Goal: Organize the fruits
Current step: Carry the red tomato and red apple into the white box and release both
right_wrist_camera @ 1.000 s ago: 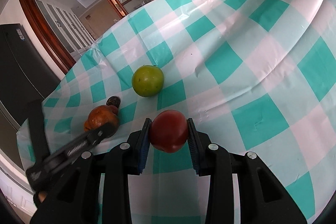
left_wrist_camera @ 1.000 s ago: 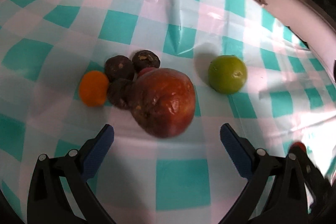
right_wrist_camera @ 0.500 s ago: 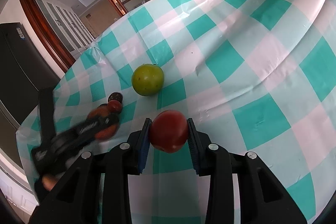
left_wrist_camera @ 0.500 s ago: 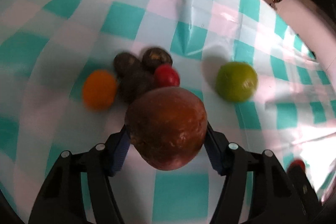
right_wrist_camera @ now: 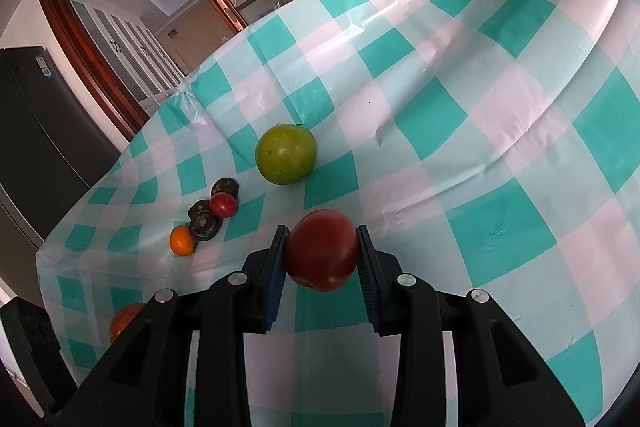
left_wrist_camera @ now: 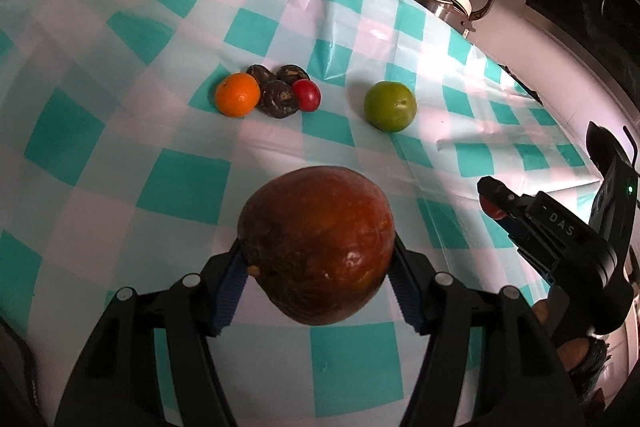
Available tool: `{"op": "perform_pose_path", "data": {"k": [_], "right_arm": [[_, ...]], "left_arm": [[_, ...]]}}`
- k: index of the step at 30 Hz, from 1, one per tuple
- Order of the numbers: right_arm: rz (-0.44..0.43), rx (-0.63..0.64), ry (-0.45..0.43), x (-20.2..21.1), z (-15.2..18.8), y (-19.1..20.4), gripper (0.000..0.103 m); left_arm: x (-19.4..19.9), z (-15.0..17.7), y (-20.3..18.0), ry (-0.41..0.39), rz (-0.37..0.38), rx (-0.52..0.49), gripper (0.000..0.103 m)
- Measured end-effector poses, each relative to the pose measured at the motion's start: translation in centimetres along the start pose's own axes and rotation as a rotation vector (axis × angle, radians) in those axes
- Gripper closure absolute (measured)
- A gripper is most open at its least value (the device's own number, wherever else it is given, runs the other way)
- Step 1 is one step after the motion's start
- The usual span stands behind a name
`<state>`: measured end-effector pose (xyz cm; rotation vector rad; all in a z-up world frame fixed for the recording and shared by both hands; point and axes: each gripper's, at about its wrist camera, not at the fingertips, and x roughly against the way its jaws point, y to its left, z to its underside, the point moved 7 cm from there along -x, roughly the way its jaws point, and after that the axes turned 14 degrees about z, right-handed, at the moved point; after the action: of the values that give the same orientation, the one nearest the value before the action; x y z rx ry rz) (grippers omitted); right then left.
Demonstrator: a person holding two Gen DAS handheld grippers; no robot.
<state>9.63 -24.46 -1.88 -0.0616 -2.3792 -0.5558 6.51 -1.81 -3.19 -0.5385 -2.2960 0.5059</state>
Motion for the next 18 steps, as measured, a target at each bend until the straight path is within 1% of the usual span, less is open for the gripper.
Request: {"op": "perform_pose_path", "data": {"k": [6, 10, 13, 16, 17, 18], "right_arm": [[-0.012, -0.01, -0.01, 0.3, -0.1, -0.1, 0.069], [-0.015, -0.017, -0.016, 0.4, -0.3, -0.2, 0.069], [0.0, -0.013, -0.014, 0.4, -0.2, -0.2, 0.069], [0.029, -0.04, 0.033, 0.9, 0.9, -0.7, 0.069], [0.034, -0.06, 0.058, 1.8, 1.9, -1.0, 0.069], [0.032, -0.07, 0.064, 2.8, 2.9, -1.2, 0.069]], "left_arm": [[-0.3, -0.4, 0.3, 0.001, 0.005, 0.028, 0.039], [-0.2, -0.4, 0.1, -0.001, -0.002, 0.013, 0.039], [0.0, -0.4, -0.4, -0.01, -0.003, -0.008, 0.039], [0.8, -0.3, -0.6, -0.029, -0.005, -0.015, 0.039], [1.4, 0.0, -0.8, -0.029, -0.004, -0.023, 0.039], [1.9, 0.3, -0.9, -0.031, -0.002, -0.026, 0.039]]}}
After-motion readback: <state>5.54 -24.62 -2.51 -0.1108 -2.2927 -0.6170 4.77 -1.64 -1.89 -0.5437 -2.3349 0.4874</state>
